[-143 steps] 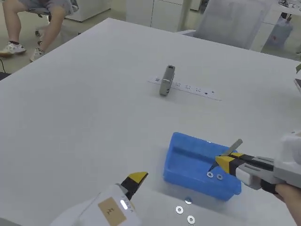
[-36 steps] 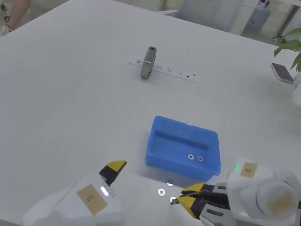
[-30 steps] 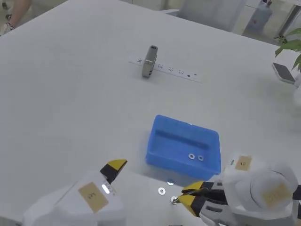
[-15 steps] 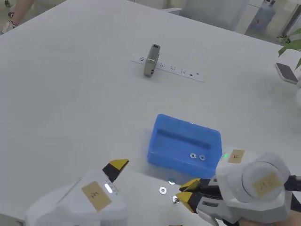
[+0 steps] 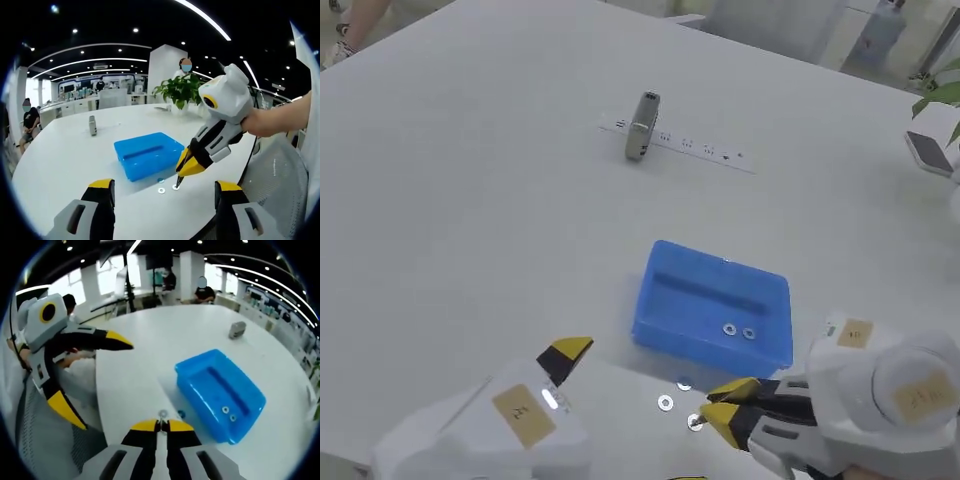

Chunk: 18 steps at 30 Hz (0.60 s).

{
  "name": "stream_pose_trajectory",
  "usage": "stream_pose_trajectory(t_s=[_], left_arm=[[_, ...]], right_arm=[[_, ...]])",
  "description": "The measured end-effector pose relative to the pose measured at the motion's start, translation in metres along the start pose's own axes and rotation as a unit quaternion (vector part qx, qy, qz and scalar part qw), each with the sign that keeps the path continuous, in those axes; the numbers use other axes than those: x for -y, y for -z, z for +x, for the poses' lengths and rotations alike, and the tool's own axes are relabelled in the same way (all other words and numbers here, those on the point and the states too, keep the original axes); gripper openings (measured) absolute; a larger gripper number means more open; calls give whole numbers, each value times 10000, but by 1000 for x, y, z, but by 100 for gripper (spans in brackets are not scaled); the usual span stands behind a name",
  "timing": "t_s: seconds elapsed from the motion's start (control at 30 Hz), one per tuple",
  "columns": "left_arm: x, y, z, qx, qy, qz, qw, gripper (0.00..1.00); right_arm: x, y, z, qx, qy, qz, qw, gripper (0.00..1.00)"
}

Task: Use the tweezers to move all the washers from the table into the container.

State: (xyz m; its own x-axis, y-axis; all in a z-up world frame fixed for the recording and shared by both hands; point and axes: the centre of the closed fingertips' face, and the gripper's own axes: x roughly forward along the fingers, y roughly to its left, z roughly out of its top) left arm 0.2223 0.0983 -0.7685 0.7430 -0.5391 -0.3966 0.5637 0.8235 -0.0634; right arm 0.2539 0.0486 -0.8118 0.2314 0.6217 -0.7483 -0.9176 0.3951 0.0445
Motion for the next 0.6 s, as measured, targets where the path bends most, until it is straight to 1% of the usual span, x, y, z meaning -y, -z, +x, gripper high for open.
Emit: stream_pose_trajectory(t_s=[0.13,0.17,0.27,0.53,0.6], left_arm=[[0,0,0,-5,0,4,10000,83],[0,0,0,-9,-2,2,10000,83],[0,1,0,-13,-10,3,10000,83],[-1,1,0,-18,-18,-3,10000,83],[0,1,0,-15,-11,-3,10000,83]], right_arm=[[-3,4,4,-140,-85,-10,9999,3],[-2,4,4,-122,-59,-28,9999,3],[-1,5,4,-185,-10,-87,9998,3],[1,5,4,-185,17,-141,9997,3],[1,6,6,-205,-15,-132,9997,3]])
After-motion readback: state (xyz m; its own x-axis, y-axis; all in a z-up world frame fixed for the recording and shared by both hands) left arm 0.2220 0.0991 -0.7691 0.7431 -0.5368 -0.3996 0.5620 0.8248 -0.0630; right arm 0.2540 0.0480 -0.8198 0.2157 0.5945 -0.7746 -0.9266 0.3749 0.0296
